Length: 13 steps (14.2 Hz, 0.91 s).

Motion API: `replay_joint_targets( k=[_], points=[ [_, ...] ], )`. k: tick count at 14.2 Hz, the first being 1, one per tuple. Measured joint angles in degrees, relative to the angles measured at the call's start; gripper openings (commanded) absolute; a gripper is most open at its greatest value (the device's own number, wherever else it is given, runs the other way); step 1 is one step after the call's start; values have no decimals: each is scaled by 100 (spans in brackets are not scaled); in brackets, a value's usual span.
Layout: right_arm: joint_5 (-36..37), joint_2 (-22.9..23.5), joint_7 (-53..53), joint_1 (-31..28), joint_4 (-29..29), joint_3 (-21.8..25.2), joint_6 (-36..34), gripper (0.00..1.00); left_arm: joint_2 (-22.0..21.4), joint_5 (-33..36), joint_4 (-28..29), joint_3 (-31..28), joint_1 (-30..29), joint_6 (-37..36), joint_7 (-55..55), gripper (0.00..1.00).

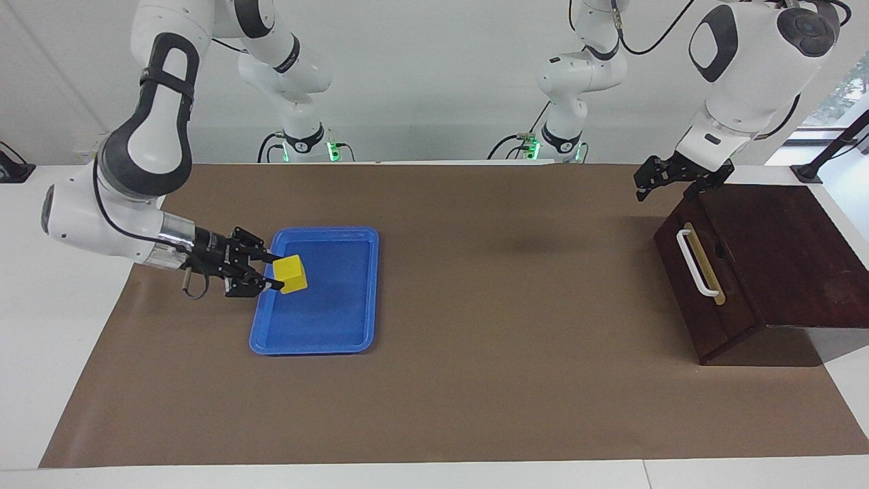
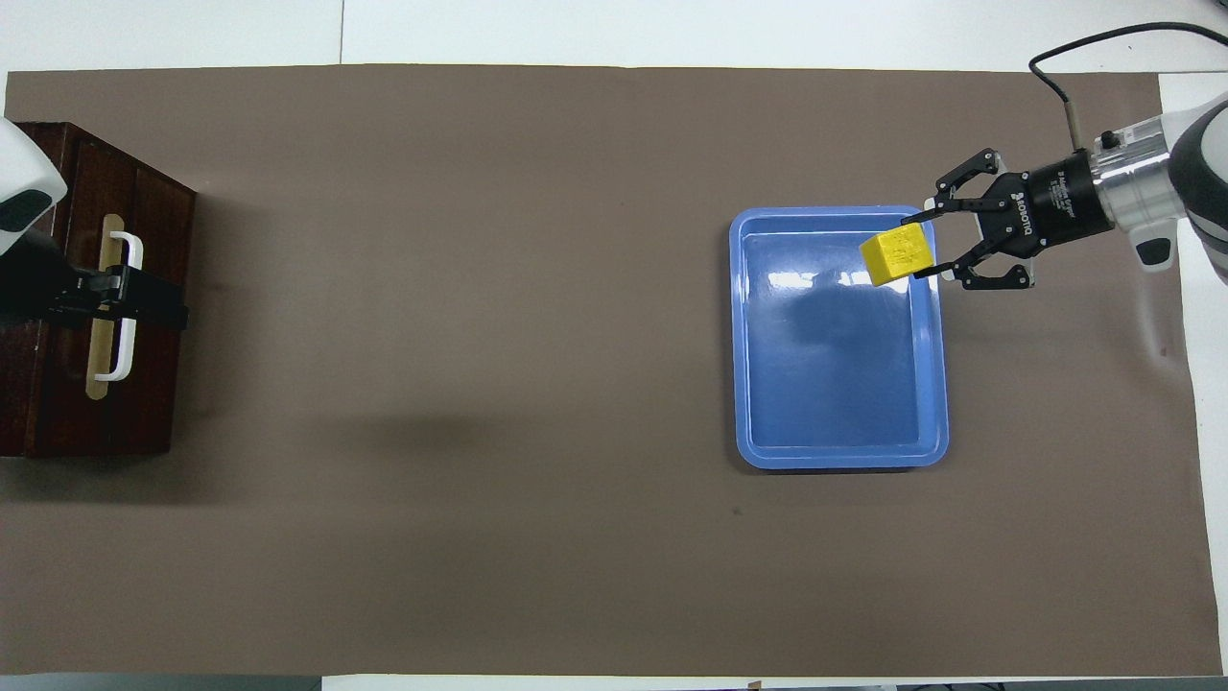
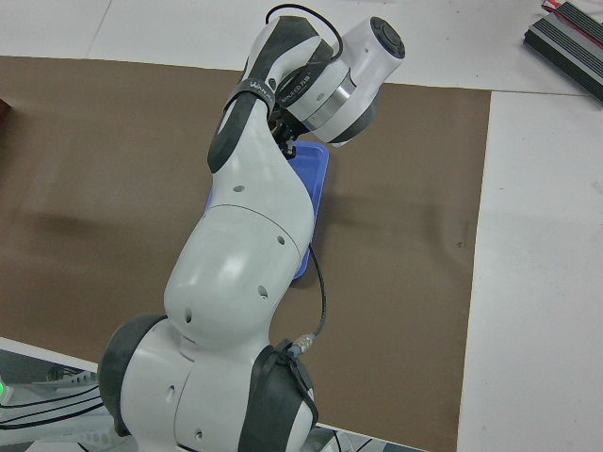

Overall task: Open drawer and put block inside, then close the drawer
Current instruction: 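Lift the yellow block out of the tray with the right gripper, then pull the drawer handle outward with the left gripper to open drawer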

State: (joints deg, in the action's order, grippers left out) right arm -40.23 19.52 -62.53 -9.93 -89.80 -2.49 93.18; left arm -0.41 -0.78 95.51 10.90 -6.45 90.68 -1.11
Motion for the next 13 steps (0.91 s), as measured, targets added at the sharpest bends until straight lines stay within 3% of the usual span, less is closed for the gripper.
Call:
replay_joint_targets(
  k=[5, 13],
  points=[
    [0, -582, -393, 148, -6, 2, -348, 0, -32, 0, 0, 4, 2, 0, 0, 100],
    [0, -606, -457, 146, -13, 9, -363, 0, -32, 0, 0, 3, 2, 0, 0, 100]
  ],
)
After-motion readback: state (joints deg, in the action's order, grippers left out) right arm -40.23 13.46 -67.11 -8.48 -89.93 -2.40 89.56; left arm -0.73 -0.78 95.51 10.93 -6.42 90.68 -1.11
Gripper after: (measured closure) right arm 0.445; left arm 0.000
